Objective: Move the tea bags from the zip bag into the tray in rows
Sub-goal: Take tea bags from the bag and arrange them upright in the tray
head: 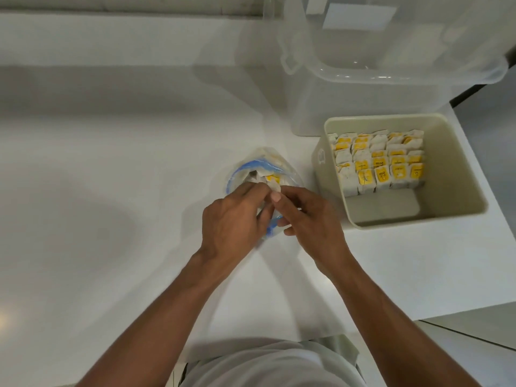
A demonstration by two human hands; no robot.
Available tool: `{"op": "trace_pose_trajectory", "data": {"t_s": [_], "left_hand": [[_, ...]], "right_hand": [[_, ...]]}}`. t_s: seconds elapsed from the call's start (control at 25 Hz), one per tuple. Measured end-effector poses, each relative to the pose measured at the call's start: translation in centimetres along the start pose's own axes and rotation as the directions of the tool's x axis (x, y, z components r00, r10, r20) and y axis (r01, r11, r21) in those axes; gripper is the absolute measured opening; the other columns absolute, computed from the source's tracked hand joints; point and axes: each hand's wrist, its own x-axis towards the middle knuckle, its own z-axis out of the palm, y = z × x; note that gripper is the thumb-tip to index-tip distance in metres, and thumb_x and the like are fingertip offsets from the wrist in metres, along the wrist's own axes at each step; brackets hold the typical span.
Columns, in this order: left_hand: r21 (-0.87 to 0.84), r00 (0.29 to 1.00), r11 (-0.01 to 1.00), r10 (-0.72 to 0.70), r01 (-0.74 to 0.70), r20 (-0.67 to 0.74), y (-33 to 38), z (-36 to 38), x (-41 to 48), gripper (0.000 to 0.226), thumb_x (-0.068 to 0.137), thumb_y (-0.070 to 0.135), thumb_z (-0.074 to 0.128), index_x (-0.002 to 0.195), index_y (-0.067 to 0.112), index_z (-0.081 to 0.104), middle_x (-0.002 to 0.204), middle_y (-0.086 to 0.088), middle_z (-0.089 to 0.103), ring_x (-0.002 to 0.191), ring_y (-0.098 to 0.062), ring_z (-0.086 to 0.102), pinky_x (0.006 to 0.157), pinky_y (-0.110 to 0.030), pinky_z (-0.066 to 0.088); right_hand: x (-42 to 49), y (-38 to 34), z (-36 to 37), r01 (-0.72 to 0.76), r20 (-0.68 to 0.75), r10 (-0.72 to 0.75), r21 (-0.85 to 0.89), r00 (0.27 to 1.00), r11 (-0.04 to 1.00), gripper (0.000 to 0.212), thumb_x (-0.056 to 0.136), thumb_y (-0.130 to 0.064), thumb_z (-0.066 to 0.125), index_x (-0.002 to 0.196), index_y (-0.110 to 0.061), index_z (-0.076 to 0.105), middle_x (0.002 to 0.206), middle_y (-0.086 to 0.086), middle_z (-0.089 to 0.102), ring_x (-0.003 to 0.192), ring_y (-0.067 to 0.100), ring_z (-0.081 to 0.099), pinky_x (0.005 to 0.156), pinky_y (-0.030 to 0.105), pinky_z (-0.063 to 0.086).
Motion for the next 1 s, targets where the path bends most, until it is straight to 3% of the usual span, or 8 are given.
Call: {"op": "trace_pose_trajectory", "data": {"t_s": [0.16, 0.28, 0.44, 0.52, 0.68, 0.8, 0.92, 1.0], "left_hand": [[-0.131, 0.998, 0.991, 0.029, -0.022, 0.054, 0.0, -0.4, -1.0, 0.011, 0.086, 0.032, 0.065, 0.096, 0.028, 0.068, 0.085, 0.015, 0.071, 0.054, -0.009, 0.058, 0.047, -0.029, 0.050], [-0.337, 0.974, 0.923, -0.124, 0.184, 0.192, -0.3, -1.3, -0.7, 0.008, 0.088, 0.030, 0.062, 0.090, 0.033, 0.056, 0.073, 0.017, 0.068, 0.048, -0.003, 0.056, 0.051, -0.030, 0.050], [-0.532, 0.866, 0.685, -0.363, 0.498, 0.345, 0.1, -2.3, 0.7, 0.017, 0.090, 0.028, 0.072, 0.103, 0.032, 0.063, 0.095, 0.011, 0.074, 0.057, -0.013, 0.070, 0.064, -0.042, 0.060], [-0.557, 0.816, 0.602, -0.352, 0.573, 0.459, 0.5, -2.5, 1.6, 0.027, 0.086, 0.031, 0.077, 0.110, 0.034, 0.064, 0.095, 0.010, 0.076, 0.065, -0.015, 0.073, 0.069, -0.043, 0.061], [-0.502, 0.832, 0.685, -0.300, 0.528, 0.467, 1.1, -1.7, 2.2, 0.035, 0.083, 0.028, 0.080, 0.112, 0.034, 0.061, 0.094, 0.010, 0.074, 0.082, -0.008, 0.072, 0.073, -0.041, 0.062], [-0.442, 0.860, 0.762, -0.290, 0.473, 0.420, 0.8, -1.9, 2.6, 0.026, 0.085, 0.031, 0.077, 0.106, 0.036, 0.063, 0.096, 0.012, 0.074, 0.082, -0.009, 0.072, 0.072, -0.040, 0.062], [-0.052, 0.946, 0.976, -0.192, 0.213, 0.263, -0.2, -2.0, 4.0, 0.011, 0.094, 0.031, 0.062, 0.101, 0.036, 0.068, 0.094, 0.011, 0.074, 0.078, -0.019, 0.070, 0.070, -0.034, 0.058], [0.177, 0.948, 0.983, -0.098, 0.045, 0.302, -0.3, -1.6, 4.9, 0.018, 0.097, 0.037, 0.053, 0.108, 0.037, 0.068, 0.099, 0.009, 0.073, 0.084, -0.023, 0.069, 0.072, -0.030, 0.055]], "right_hand": [[0.2, 0.0, -0.1, -0.080, 0.009, 0.080, 0.213, 0.997, 0.974, 0.020, 0.094, -0.033, 0.063, 0.110, -0.022, 0.068, 0.092, 0.002, 0.074, 0.080, 0.015, 0.072, 0.063, 0.023, 0.053], [0.1, 0.8, -0.7, -0.135, -0.001, 0.142, 0.298, 0.990, 0.945, 0.016, 0.096, -0.019, 0.059, 0.109, -0.022, 0.069, 0.089, -0.001, 0.074, 0.079, 0.012, 0.070, 0.066, 0.023, 0.053], [-0.2, 1.3, -1.2, -0.159, 0.021, 0.163, 0.385, 0.986, 0.909, 0.018, 0.096, -0.012, 0.057, 0.110, -0.019, 0.067, 0.089, 0.000, 0.073, 0.080, 0.013, 0.070, 0.068, 0.025, 0.053], [-0.3, 1.3, -1.3, -0.150, 0.038, 0.148, 0.414, 0.988, 0.898, 0.017, 0.097, -0.011, 0.056, 0.111, -0.014, 0.064, 0.090, 0.001, 0.072, 0.081, 0.015, 0.070, 0.069, 0.026, 0.055], [-0.3, 1.1, -1.3, -0.121, 0.027, 0.121, 0.429, 0.992, 0.895, 0.017, 0.096, -0.022, 0.060, 0.109, -0.011, 0.063, 0.094, 0.003, 0.074, 0.085, 0.018, 0.072, 0.068, 0.027, 0.056], [-0.4, 1.6, -1.1, -0.097, -0.014, 0.110, 0.378, 0.994, 0.921, 0.015, 0.096, -0.025, 0.061, 0.103, -0.012, 0.062, 0.091, 0.002, 0.073, 0.085, 0.018, 0.073, 0.066, 0.026, 0.054], [-0.5, 2.3, -0.6, -0.104, -0.048, 0.134, 0.404, 0.990, 0.909, 0.010, 0.096, -0.020, 0.060, 0.104, -0.014, 0.060, 0.094, 0.001, 0.073, 0.085, 0.017, 0.072, 0.065, 0.025, 0.054], [-0.4, 2.6, -0.4, -0.099, -0.066, 0.138, 0.412, 0.988, 0.906, 0.011, 0.096, -0.018, 0.060, 0.108, -0.017, 0.061, 0.098, 0.003, 0.072, 0.087, 0.019, 0.071, 0.066, 0.025, 0.054]]}}
